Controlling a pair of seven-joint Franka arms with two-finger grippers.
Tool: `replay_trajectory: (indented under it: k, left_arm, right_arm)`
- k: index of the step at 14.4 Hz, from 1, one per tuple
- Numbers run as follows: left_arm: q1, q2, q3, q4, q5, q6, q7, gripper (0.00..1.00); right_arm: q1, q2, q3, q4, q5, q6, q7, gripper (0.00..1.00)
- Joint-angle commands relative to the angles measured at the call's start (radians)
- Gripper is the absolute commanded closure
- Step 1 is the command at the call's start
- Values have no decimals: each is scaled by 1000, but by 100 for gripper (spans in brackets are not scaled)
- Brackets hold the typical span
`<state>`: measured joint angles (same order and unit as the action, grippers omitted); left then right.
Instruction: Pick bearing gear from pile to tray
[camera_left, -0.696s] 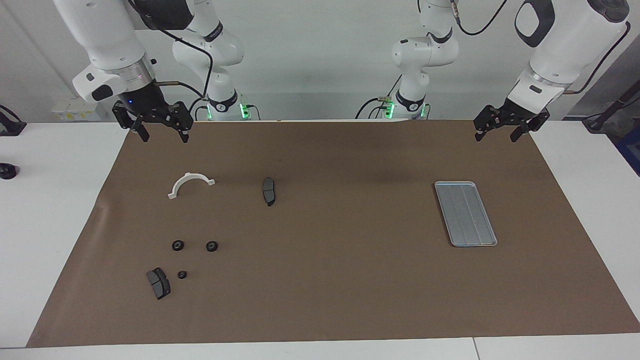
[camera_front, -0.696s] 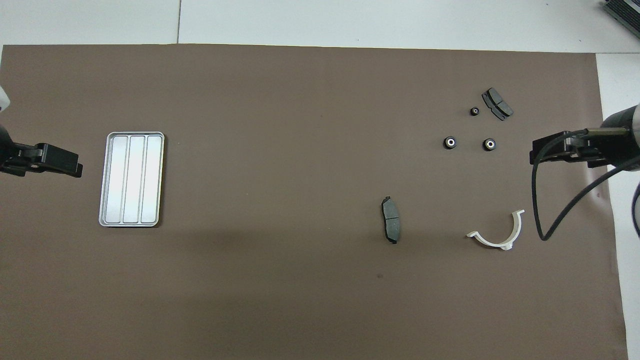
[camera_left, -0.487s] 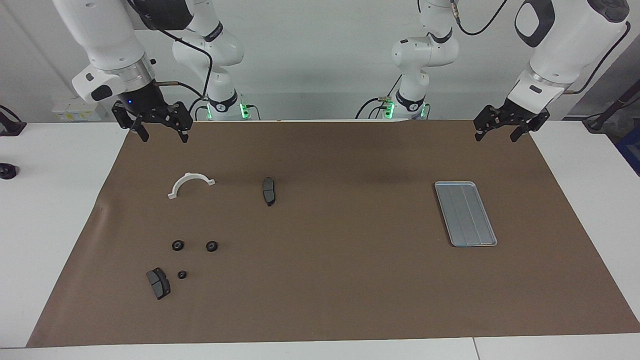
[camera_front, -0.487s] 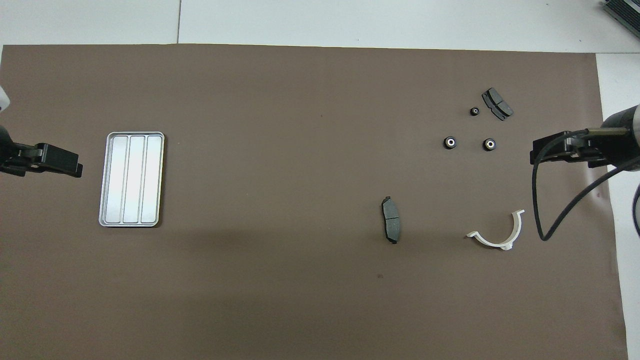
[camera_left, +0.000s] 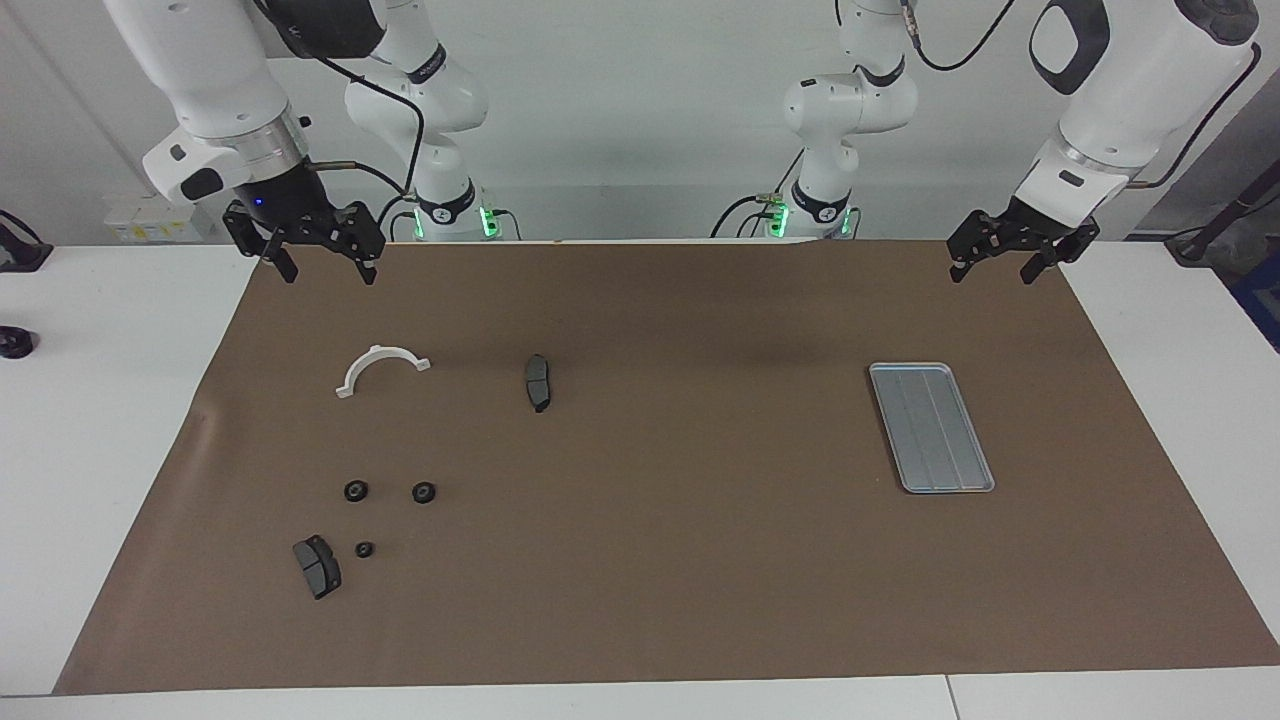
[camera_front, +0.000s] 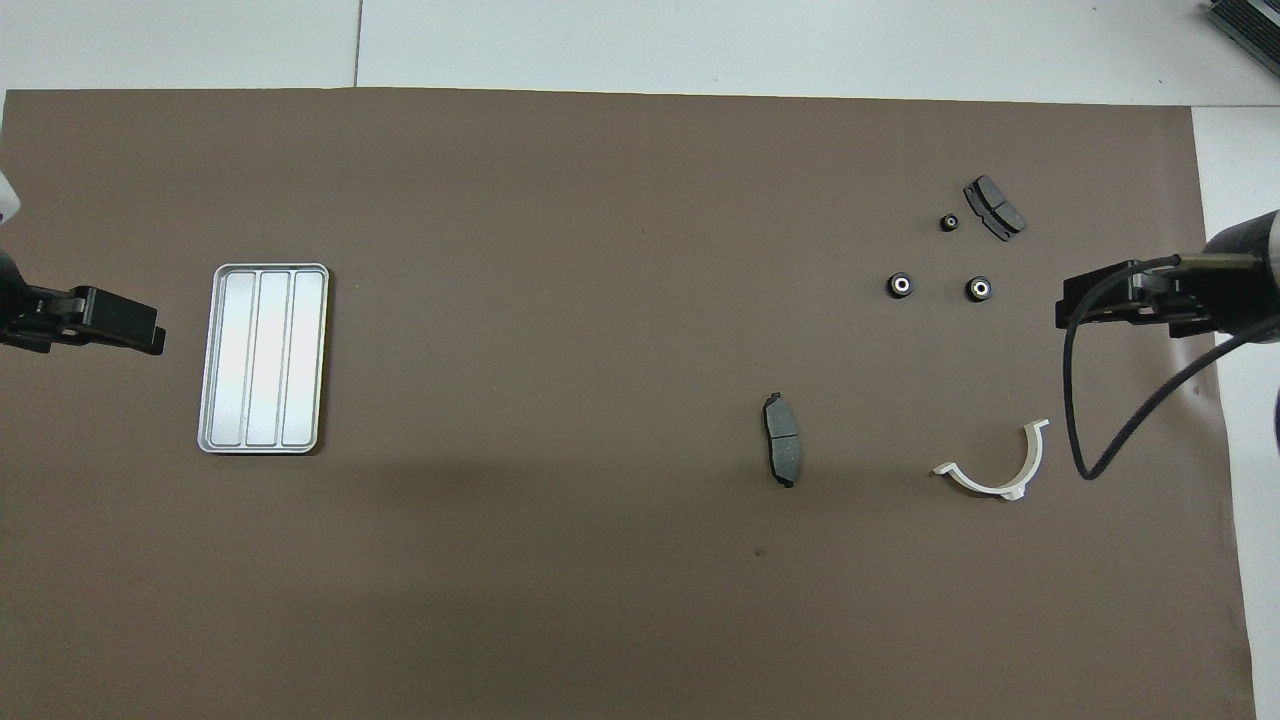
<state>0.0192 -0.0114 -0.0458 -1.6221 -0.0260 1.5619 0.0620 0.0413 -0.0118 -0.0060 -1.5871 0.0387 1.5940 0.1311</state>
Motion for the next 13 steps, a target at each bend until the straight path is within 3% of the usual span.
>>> replay_trajectory:
  k: [1,4,13]
  left_arm:
    - [5,-24,-2,-22,14,-6,9,0]
    - [5,-24,-2,-22,14,-6,7,0]
    - [5,-24,-2,-22,12,-6,7,0]
  right_arm:
    - [-18,-23,0,-46,30,-2,1,0]
    - [-37,-10,-2,-109,27,81,-170,0]
    - [-18,324,1,-100,27,460,-217,0]
